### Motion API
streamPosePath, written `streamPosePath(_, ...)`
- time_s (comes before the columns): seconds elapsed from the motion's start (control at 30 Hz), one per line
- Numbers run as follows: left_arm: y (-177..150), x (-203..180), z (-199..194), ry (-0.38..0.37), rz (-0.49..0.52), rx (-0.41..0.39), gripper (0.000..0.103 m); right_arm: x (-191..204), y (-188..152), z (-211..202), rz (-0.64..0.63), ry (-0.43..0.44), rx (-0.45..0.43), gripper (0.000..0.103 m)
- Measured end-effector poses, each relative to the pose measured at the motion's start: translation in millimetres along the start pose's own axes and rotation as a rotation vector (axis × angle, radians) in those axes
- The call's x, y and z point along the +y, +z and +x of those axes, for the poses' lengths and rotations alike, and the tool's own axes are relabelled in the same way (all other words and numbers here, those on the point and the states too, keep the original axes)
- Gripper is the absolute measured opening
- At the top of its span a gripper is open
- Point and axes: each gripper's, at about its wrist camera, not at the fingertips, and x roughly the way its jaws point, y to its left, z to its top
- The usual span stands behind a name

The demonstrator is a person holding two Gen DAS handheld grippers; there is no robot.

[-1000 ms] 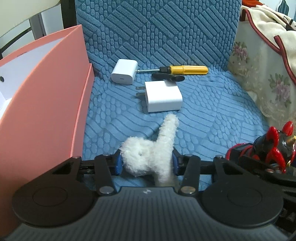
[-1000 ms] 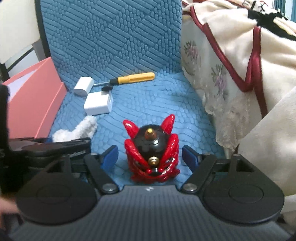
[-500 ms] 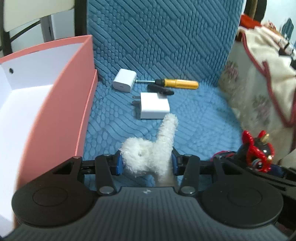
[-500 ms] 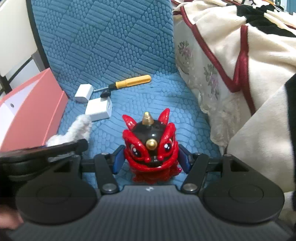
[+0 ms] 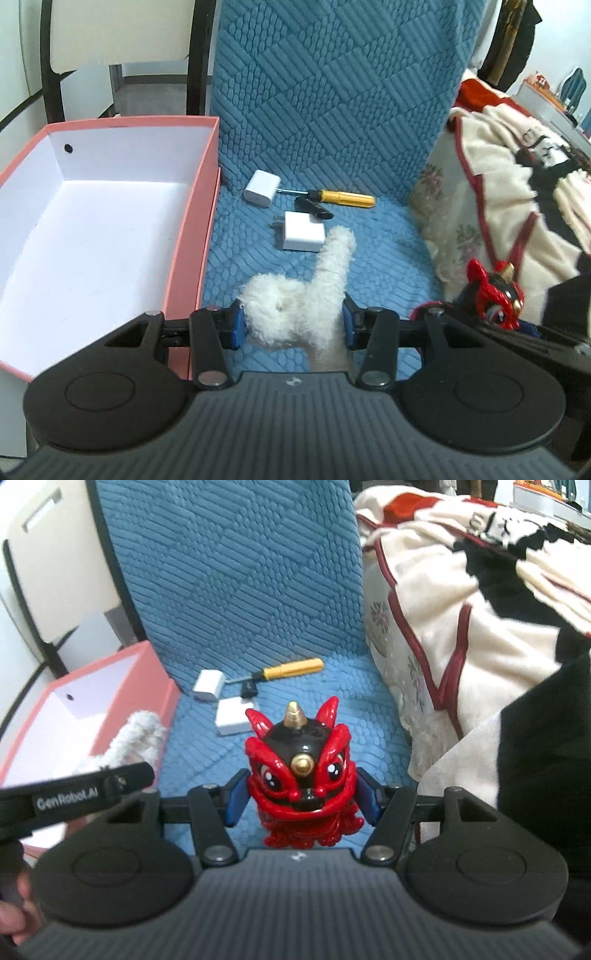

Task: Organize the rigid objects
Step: 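Carry the plush and the lion figurine over the pink box with both tools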

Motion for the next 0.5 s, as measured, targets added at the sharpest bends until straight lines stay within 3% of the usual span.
streamPosePath(0.2,17.5,-1.9,-35.9,-0.024,0.055,-0.024,0.053,7.7,15.2,-29.5,-0.015,0.024,-0.032,0.063)
streamPosePath(0.5,69.9,31.9,-78.7,-0.021,-0.019,-0.093,0.053,43.9,47.9,-58.4,-0.101,0.095,-0.093,0.063)
